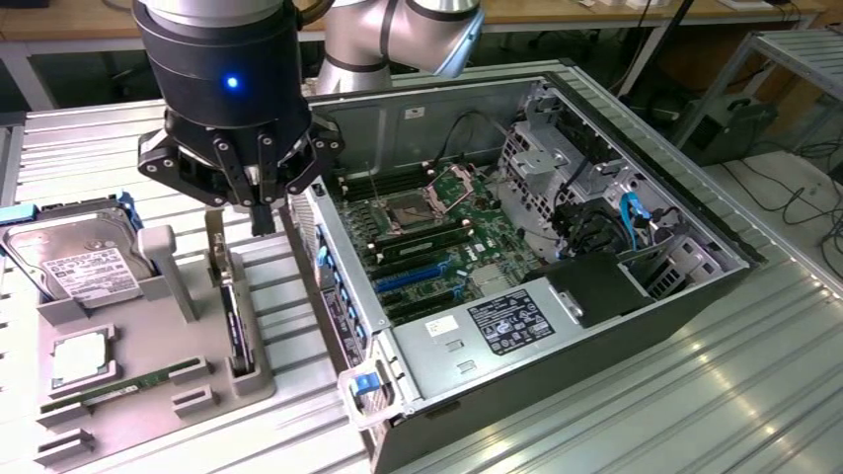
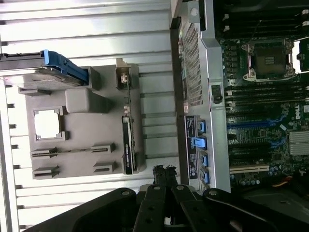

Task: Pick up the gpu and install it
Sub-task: 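Reach for the gpu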

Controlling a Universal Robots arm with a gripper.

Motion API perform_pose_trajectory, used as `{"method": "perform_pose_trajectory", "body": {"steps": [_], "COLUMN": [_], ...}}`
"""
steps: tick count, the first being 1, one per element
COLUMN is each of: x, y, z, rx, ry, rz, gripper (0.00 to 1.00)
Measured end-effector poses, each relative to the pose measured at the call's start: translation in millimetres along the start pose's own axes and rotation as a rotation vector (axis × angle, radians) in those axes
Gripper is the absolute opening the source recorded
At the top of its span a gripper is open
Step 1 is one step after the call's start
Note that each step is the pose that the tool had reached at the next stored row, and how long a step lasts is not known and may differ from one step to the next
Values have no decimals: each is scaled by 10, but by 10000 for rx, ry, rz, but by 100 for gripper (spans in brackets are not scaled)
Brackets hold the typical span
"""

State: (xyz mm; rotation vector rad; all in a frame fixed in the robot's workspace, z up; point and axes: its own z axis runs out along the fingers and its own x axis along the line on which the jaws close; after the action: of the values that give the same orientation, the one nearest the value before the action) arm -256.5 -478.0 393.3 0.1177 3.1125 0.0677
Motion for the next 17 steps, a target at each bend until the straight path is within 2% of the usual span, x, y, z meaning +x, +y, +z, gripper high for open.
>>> {"method": "perform_pose_trajectory", "body": {"steps": [17], "x": [80], "y": [-82], "z": [-6], "rx": [1], "ry": [0], "rz": [0], "gripper": [11]}}
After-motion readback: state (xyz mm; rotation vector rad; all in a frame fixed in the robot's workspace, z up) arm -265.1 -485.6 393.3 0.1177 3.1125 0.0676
